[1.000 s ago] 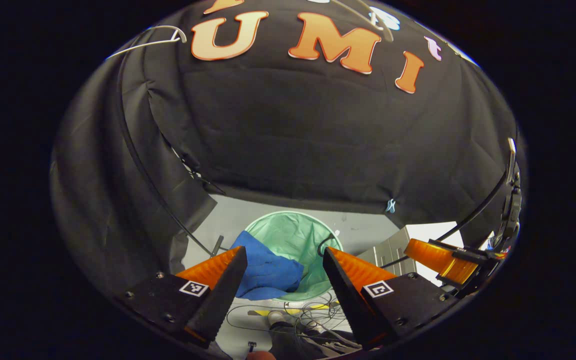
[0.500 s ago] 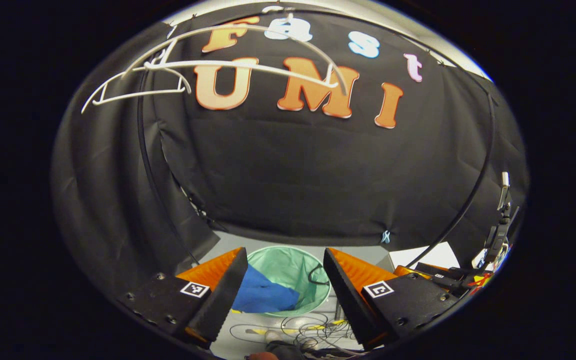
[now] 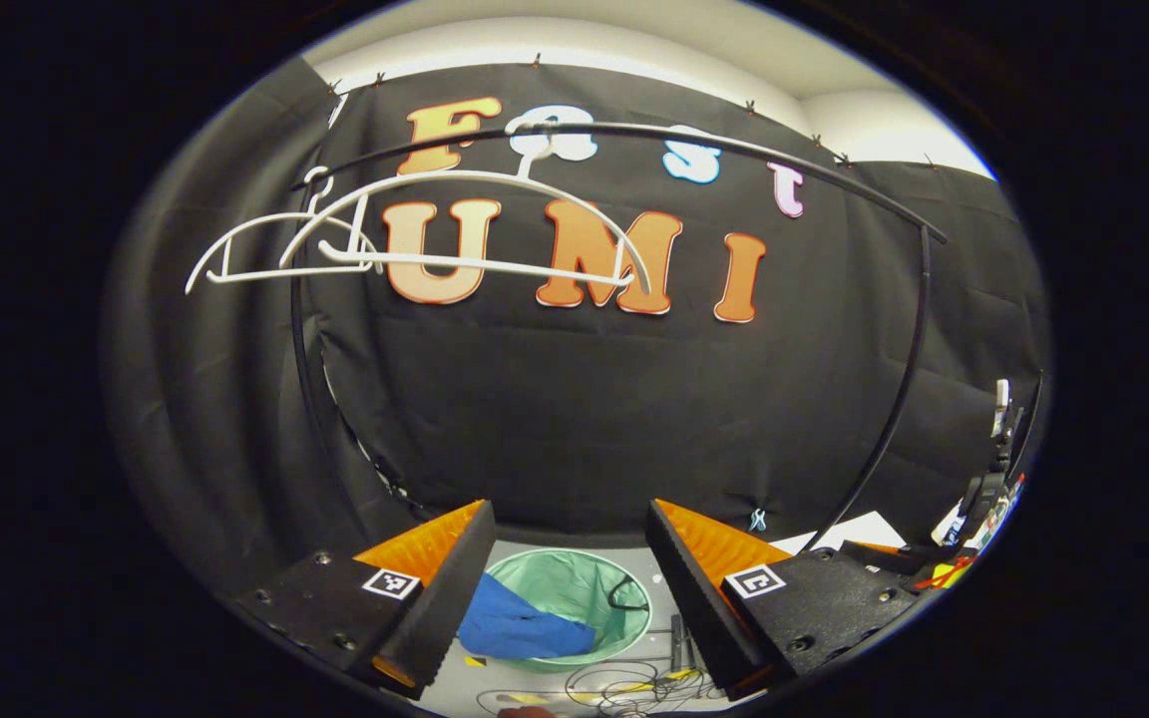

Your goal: Grasp the clothes on the hanger with both hands and then place them into the laundry hamper below.

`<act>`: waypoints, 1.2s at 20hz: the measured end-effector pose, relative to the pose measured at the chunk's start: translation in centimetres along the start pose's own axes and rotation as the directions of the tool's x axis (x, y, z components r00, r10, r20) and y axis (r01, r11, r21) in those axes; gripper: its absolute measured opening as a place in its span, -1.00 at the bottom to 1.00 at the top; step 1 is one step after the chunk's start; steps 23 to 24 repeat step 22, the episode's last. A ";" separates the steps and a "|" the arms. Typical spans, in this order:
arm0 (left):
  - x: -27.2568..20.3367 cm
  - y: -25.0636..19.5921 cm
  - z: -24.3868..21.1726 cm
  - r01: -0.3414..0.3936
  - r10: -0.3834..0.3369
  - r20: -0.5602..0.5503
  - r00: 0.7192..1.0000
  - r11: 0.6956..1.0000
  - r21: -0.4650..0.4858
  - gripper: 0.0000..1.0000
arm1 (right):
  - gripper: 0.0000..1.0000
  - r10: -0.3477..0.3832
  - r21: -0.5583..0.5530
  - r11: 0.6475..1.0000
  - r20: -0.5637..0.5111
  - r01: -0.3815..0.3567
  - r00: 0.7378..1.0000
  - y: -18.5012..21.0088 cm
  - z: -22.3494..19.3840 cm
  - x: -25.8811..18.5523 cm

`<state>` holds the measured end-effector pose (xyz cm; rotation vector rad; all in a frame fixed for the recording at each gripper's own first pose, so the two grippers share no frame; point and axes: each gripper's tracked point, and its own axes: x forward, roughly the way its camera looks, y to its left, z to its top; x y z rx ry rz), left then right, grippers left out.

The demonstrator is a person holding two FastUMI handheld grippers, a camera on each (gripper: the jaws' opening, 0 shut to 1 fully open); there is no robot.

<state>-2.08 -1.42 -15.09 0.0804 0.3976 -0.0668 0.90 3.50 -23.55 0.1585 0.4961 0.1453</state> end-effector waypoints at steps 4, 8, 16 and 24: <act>-1.5 1.6 1.6 0.040 -0.039 0.075 0.996 0.999 -0.003 0.91 | 0.96 -0.035 -0.099 0.994 0.147 0.050 0.989 1.5 5.6 -2.7; -2.7 3.8 4.9 0.031 -0.031 0.154 0.988 1.000 -0.002 0.91 | 0.96 -0.029 -0.035 0.999 0.243 0.038 0.970 3.9 10.2 -4.5; -3.8 6.5 8.7 0.001 0.004 0.260 0.966 1.000 -0.019 0.84 | 0.95 -0.005 -0.228 0.969 0.368 0.096 0.930 6.3 13.6 -6.1; -4.0 6.8 8.2 -0.002 0.006 0.248 0.969 1.000 -0.015 0.84 | 0.92 -0.012 -0.157 0.985 0.328 0.067 0.945 6.3 11.2 -5.4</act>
